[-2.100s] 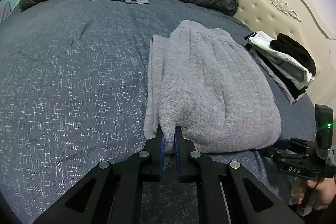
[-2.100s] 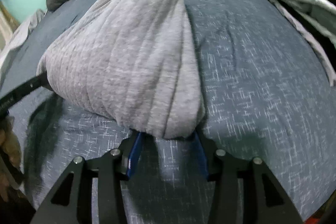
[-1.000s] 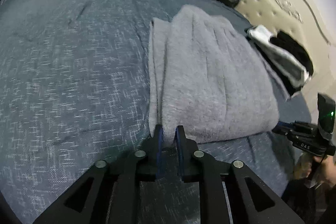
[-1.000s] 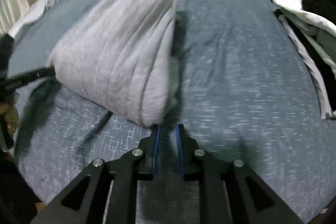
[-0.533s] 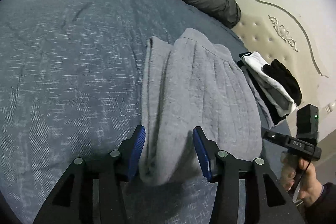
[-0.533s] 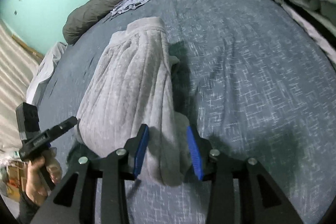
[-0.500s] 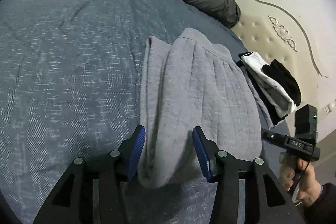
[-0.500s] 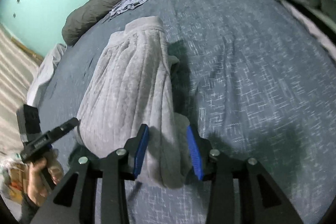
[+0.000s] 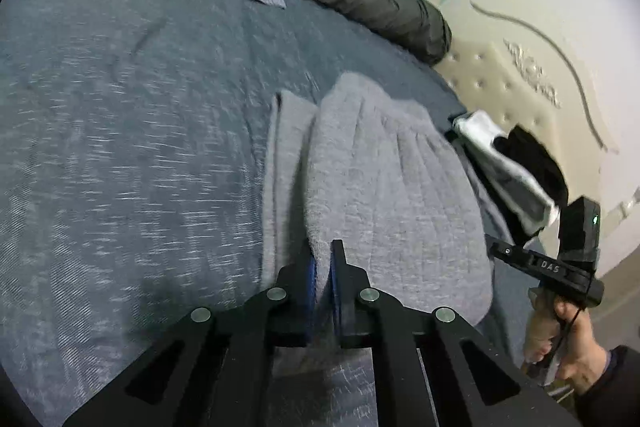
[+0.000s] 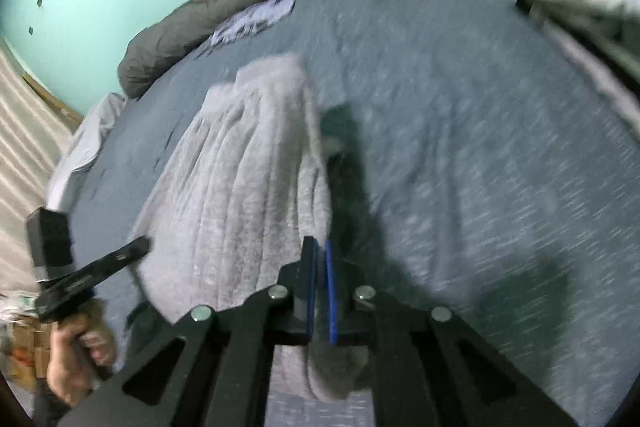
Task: Fold clothes
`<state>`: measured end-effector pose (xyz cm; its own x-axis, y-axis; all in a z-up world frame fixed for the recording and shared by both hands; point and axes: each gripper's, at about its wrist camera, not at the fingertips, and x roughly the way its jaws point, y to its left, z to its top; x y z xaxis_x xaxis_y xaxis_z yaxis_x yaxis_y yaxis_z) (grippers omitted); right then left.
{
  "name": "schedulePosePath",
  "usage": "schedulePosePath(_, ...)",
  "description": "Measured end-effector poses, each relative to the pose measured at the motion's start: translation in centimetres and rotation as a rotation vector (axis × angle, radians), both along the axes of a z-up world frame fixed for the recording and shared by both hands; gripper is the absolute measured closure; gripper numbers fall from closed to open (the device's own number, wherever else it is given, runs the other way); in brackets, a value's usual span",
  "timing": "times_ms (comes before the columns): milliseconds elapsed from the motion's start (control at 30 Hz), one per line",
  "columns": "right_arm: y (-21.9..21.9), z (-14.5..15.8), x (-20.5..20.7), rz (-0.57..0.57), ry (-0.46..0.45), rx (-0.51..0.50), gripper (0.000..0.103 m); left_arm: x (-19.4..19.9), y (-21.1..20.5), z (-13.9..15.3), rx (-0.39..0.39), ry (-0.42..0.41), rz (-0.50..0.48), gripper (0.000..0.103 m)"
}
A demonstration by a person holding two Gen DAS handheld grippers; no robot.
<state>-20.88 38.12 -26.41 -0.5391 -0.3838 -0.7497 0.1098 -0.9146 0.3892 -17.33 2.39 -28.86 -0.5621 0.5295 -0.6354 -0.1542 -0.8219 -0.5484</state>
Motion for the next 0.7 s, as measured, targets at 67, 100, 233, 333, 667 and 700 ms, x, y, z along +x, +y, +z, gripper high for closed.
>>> schedulePosePath(67,-0.3,-0.6,-0.3,0.005,-0.011,0.048,0.099,0.4,-0.3,-0.2,0.001,-0.008,0.009,0.097)
schedulePosePath(100,-0.6,-1.0,-0.4,0.011,-0.023,0.070,0.099,0.5,-0.1,-0.6,-0.008,-0.017,0.009,0.097)
schedulePosePath(233,-1.3,-2.2,-1.0,0.016,-0.072,0.100,0.099,0.1,0.5,-1.7,-0.034,-0.046,0.006,0.097)
schedulePosePath(333,-1.2,-2.0,-1.2,0.033,-0.088,0.100,0.098,-0.3,0.7,-2.2,-0.051,-0.058,0.001,0.096)
schedulePosePath(667,-0.1,2.8,-4.6,0.085,-0.001,0.021,0.061,-1.6,-0.1,0.7,-0.011,0.004,0.027,0.055)
schedulePosePath(700,-0.4,3.2,-5.2,0.094,0.006,0.020,0.061,-1.9,-0.3,1.1,0.001,0.016,0.034,0.044)
